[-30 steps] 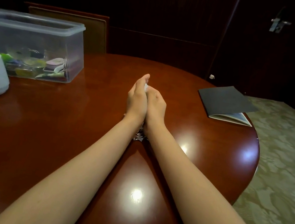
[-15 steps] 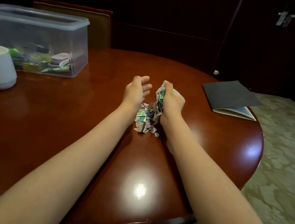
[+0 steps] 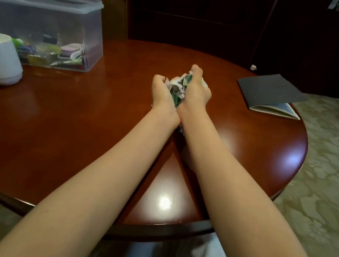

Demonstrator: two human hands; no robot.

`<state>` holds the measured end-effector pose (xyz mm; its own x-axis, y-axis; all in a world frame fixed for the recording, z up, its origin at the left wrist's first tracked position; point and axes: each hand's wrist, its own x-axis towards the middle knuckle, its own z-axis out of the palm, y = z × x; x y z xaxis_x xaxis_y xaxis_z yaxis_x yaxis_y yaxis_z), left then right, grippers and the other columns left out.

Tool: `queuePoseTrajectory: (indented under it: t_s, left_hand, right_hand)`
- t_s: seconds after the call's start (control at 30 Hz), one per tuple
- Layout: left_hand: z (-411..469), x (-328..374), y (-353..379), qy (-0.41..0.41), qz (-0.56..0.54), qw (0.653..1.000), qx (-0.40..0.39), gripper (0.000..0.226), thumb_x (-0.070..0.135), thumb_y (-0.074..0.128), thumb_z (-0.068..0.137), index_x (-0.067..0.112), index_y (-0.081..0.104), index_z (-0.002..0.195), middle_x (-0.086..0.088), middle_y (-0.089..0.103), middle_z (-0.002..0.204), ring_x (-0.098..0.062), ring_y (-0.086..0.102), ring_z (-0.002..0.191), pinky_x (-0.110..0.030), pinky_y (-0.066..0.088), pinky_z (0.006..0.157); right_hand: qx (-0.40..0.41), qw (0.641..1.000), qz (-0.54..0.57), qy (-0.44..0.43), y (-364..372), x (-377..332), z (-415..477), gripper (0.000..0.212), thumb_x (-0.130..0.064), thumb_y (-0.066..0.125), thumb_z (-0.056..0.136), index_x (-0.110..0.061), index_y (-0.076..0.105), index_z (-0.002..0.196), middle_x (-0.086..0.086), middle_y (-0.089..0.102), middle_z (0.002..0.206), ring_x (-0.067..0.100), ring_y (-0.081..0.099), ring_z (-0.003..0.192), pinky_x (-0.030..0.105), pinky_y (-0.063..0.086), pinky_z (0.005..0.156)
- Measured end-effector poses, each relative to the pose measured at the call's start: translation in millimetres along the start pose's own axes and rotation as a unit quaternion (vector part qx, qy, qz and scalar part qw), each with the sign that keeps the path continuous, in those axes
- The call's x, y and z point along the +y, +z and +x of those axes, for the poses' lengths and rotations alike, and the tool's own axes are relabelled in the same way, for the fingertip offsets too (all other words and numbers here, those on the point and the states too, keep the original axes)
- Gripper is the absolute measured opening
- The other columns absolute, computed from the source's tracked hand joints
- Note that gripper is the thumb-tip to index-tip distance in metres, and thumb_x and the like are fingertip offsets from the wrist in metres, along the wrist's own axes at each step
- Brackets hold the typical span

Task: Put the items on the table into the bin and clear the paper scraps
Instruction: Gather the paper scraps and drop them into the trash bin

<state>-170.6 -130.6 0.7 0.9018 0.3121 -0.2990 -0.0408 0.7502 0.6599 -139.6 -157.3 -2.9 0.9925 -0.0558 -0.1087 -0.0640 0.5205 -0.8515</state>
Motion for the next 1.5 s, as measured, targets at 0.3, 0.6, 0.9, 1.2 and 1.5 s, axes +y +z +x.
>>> queuePoseTrajectory:
  t_s: [0.3, 0.6, 0.9, 1.2, 1.5]
  left_hand:
    - [-15, -6, 12, -0.031, -0.122, 0.991, -0.051, 0.029, 0.024, 0.033, 0.096, 0.009, 0.048, 0.075, -0.007, 0.048, 0.074, -0.017, 0.047, 0.071, -0.027, 0.042, 0.085]
    - [-24, -44, 52, -0.08, -0.139, 0.979, -0.128, 0.032, 0.02, 0.032, 0.098, 0.008, 0.046, 0.073, -0.007, 0.044, 0.07, -0.015, 0.044, 0.067, -0.021, 0.039, 0.068]
    - [-41, -124, 103, -0.143, -0.029, 0.978, -0.152, 0.033, 0.02, 0.031, 0.099, 0.012, 0.047, 0.071, -0.005, 0.049, 0.067, -0.016, 0.046, 0.064, -0.023, 0.038, 0.06]
    - [-56, -210, 140, -0.215, -0.013, 0.954, -0.209, 0.036, 0.013, 0.034, 0.097, 0.008, 0.053, 0.067, -0.003, 0.056, 0.047, -0.016, 0.051, 0.063, -0.022, 0.041, 0.06]
    - [-44, -309, 120, -0.307, 0.046, 0.931, -0.192, 0.032, 0.018, 0.035, 0.098, 0.014, 0.051, 0.071, 0.0, 0.057, 0.047, -0.011, 0.056, 0.048, -0.02, 0.042, 0.052]
  right_hand:
    - [-0.074, 0.91, -0.343, -0.223, -12, -9, 0, 0.037, -0.022, 0.058, 0.089, -0.021, 0.047, 0.053, -0.008, 0.048, 0.052, 0.002, 0.043, 0.049, 0.014, 0.036, 0.051]
    - [-0.011, 0.872, -0.391, -0.293, -56, -47, 7, 0.035, -0.02, 0.059, 0.088, -0.019, 0.051, 0.055, -0.01, 0.049, 0.053, 0.0, 0.048, 0.047, 0.007, 0.034, 0.048]
    - [0.09, 0.867, -0.387, -0.302, -145, -93, 3, 0.038, -0.017, 0.06, 0.085, -0.023, 0.048, 0.05, -0.01, 0.049, 0.051, -0.002, 0.047, 0.046, 0.012, 0.032, 0.049]
    - [0.222, 0.868, -0.331, -0.297, -233, -118, -1, 0.042, -0.016, 0.058, 0.086, -0.021, 0.04, 0.048, -0.008, 0.042, 0.047, 0.0, 0.039, 0.039, 0.018, 0.03, 0.049]
    - [0.321, 0.859, -0.335, -0.219, -317, -85, 7, 0.042, -0.015, 0.053, 0.089, -0.014, 0.037, 0.05, -0.003, 0.037, 0.048, 0.003, 0.04, 0.039, 0.017, 0.028, 0.044]
